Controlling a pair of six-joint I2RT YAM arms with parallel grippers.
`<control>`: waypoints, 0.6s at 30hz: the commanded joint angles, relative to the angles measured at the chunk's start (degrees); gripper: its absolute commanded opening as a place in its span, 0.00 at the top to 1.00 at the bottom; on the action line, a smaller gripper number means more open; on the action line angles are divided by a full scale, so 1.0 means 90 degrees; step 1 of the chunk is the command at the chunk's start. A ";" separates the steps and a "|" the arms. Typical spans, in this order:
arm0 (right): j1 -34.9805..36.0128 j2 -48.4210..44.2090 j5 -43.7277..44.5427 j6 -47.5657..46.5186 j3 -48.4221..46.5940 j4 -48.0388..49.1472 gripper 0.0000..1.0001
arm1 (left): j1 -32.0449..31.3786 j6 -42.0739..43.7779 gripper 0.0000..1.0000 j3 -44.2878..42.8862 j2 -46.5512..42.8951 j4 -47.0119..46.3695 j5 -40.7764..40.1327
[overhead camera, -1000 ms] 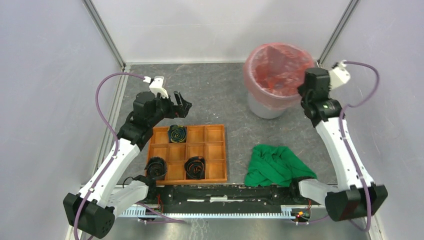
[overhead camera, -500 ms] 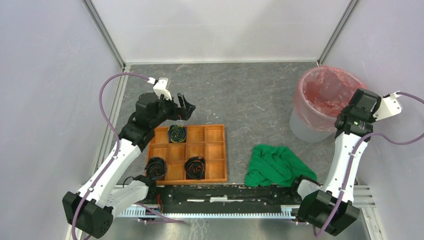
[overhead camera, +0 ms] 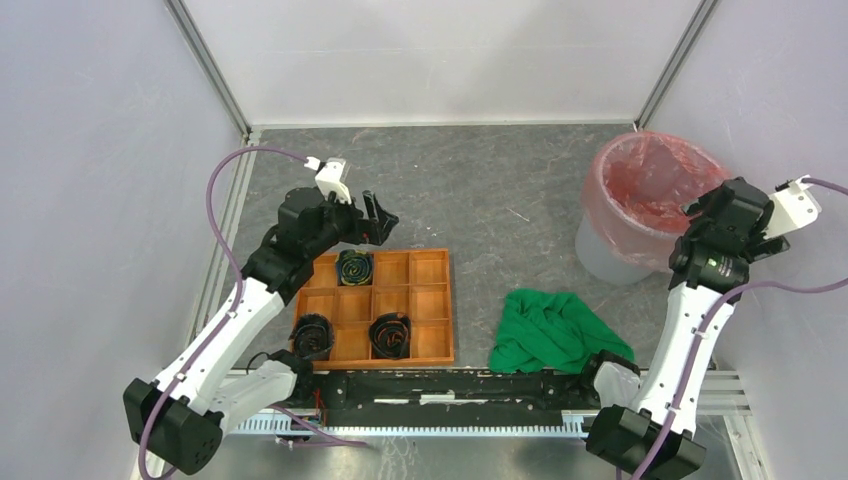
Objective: Put the trash bags into the trash bin
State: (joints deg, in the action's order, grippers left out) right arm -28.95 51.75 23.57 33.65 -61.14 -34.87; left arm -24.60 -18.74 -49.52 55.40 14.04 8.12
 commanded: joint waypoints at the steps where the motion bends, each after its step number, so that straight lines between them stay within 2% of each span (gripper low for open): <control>1: -0.0013 -0.0045 0.0382 -0.0779 -0.0972 -0.0110 0.12 | -0.0141 0.0174 0.04 -0.0050 0.0007 -0.0194 0.0051; 3: -0.0005 -0.0013 0.0359 -0.1056 -0.1396 -0.0254 0.09 | -0.0174 0.0178 0.04 -0.0063 -0.0001 -0.0179 0.0019; 5: 0.0004 0.0003 -0.0089 -0.1467 -0.1934 -0.0295 0.05 | -0.0177 0.0161 0.04 -0.0100 -0.0003 -0.0161 -0.0010; 7: 0.0041 -0.0038 -0.1757 -0.2130 -0.2298 -0.0009 0.02 | -0.0177 0.0093 0.03 -0.0269 0.0036 0.0010 -0.0009; 8: 0.0113 -0.0076 -0.3092 -0.2314 -0.2319 0.0316 0.02 | -0.0177 0.0066 0.03 -0.0471 0.0052 0.0189 0.0015; 11: 0.0455 -0.0052 -0.6299 -0.1636 -0.1833 0.1843 0.02 | -0.0180 0.0019 0.03 -0.1366 -0.0022 0.0695 0.0018; 13: 0.0816 0.0051 -0.7519 -0.0905 -0.1437 0.2939 0.02 | -0.0177 0.0007 0.01 -0.1876 -0.0245 0.0772 -0.0020; 15: 0.1259 0.0128 -0.8022 -0.0855 -0.1367 0.3397 0.02 | -0.0184 -0.0017 0.00 -0.2307 -0.0459 0.0758 -0.0122; 18: 0.1982 0.0196 -0.7375 -0.1915 -0.1875 0.2476 0.02 | -0.0177 0.0030 0.00 -0.2934 -0.0654 0.0789 -0.0332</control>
State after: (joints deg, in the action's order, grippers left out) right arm -16.97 52.10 -33.80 22.59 -74.89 -13.78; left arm -26.02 -18.76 -68.29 53.80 21.80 7.46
